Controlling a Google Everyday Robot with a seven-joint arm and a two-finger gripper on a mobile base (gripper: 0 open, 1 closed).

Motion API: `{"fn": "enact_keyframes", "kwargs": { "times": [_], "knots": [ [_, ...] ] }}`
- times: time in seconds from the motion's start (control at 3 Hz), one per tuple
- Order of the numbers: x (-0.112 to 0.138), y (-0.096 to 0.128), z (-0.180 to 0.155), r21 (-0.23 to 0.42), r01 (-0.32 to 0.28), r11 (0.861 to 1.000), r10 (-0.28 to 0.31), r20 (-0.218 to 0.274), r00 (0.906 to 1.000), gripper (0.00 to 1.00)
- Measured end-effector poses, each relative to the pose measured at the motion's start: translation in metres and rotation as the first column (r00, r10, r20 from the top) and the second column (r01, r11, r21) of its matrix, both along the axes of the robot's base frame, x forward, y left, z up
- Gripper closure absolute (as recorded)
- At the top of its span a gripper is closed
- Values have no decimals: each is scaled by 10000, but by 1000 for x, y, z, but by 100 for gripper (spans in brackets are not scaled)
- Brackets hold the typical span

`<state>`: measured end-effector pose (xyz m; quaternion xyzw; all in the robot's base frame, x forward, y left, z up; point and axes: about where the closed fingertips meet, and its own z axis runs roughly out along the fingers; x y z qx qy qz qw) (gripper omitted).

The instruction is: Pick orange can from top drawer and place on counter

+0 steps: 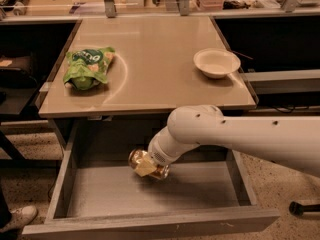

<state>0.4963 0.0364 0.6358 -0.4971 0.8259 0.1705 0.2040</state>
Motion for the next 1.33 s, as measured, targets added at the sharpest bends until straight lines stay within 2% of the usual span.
{"fn": "enact_keyframes", "kwargs": {
  "times": [0.33,0.67,1.0,1.33],
  "knots": [
    [-9,-28,54,-430,723,9965,-721,57,9974,100],
    [-14,-39,111,-862,853,9926,-823,374,9959,100],
    [-19,-36,162,-1133,711,9910,-622,801,9948,100],
    [-12,-25,202,-1307,419,9905,-254,1255,9918,100]
  ]
}}
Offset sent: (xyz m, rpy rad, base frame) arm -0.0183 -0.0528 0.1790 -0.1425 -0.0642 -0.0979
